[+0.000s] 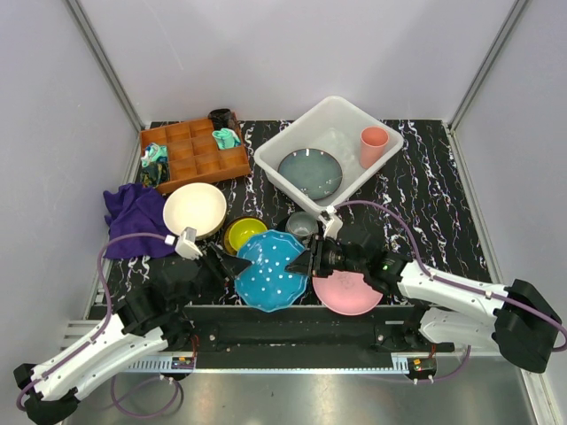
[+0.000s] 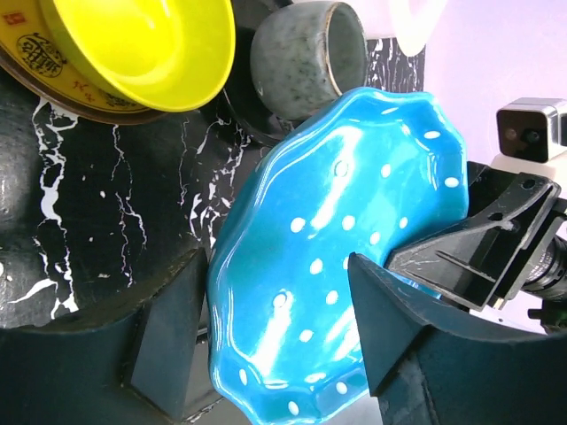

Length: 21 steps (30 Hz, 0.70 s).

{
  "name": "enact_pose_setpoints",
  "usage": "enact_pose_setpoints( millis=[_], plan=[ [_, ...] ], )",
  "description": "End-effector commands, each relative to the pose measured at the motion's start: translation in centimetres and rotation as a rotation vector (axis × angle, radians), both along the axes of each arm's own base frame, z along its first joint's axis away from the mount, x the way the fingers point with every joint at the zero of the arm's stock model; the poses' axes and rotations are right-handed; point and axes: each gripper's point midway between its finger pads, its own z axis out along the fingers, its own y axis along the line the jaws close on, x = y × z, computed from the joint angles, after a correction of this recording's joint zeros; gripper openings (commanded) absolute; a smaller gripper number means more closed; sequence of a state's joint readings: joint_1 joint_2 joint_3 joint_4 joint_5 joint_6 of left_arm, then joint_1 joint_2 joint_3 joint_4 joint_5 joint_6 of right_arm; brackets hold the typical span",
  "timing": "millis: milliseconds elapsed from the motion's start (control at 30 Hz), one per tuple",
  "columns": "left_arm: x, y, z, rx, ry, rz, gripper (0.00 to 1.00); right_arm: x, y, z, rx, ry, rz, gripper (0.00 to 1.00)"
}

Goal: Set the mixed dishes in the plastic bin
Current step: Pick up the plate at the center of the board, then place the plate in the plastic bin.

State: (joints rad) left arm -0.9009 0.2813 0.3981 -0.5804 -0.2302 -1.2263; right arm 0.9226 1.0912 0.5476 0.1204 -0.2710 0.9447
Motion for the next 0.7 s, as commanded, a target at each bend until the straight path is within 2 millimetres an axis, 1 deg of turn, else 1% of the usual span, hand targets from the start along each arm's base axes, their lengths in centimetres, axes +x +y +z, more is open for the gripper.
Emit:
enact_pose_setpoints(
  millis=[0,333,367,500,600,667],
  plan=[
    [0.1,-1.9,6.5,-0.2,-0.116,-0.048,0.68,0.6,1.2,5.9,0.138,-0.117,0.006,0.0],
    [0.1,-1.9,5.9,-0.185,-0.111,-0.051,0.7,1.0,0.3,7.6,0.187,-0.142,-0.052,0.0],
    [0.1,-2.0,6.0,-0.186,-0.113,-0.057,0.73,1.0,0.3,7.7,0.19,-0.143,-0.054,0.0],
    [0.1,-2.0,5.8,-0.173,-0.109,-0.06,0.76,1.3,0.2,8.1,0.196,-0.15,-0.068,0.0],
    [0.1,-1.9,5.6,-0.167,-0.106,-0.056,0.79,2.0,0.0,8.7,0.201,-0.169,-0.086,0.0],
    [0.2,-1.9,5.4,-0.165,-0.102,-0.053,0.8,2.7,-0.3,9.6,0.213,-0.19,-0.115,0.0]
  ],
)
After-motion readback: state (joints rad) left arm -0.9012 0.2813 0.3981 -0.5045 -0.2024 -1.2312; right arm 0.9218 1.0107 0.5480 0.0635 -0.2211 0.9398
